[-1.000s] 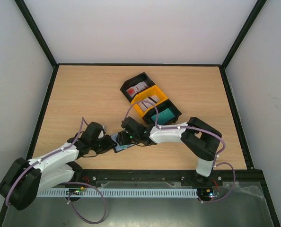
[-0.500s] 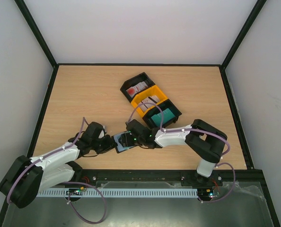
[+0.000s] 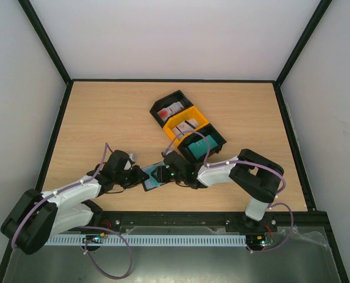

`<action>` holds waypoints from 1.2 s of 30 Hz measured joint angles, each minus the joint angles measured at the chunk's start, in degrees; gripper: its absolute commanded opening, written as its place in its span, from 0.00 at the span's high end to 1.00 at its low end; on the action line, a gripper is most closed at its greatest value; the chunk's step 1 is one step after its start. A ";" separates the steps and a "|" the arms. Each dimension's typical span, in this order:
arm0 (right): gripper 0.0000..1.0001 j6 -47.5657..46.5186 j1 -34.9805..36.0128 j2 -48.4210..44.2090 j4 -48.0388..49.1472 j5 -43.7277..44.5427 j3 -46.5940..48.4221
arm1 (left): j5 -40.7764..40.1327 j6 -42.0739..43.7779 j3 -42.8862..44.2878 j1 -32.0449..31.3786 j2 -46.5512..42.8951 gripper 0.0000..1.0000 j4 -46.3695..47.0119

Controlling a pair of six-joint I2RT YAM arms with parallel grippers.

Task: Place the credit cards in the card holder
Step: Insert the credit card into the card holder.

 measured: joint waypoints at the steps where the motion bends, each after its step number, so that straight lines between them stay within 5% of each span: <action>1: 0.63 0.24 -0.37 0.00 0.96 -0.63 -0.48 | 0.00 0.09 -0.02 0.00 1.18 0.88 0.50; 20: 0.98 3.02 -7.74 0.00 11.69 -17.66 -8.07 | -1.11 2.60 1.42 -0.02 7.98 0.90 2.45; 36: 0.98 8.52 -7.87 1.44 20.33 -16.68 -10.19 | -1.73 2.69 1.46 0.00 3.54 0.73 -1.86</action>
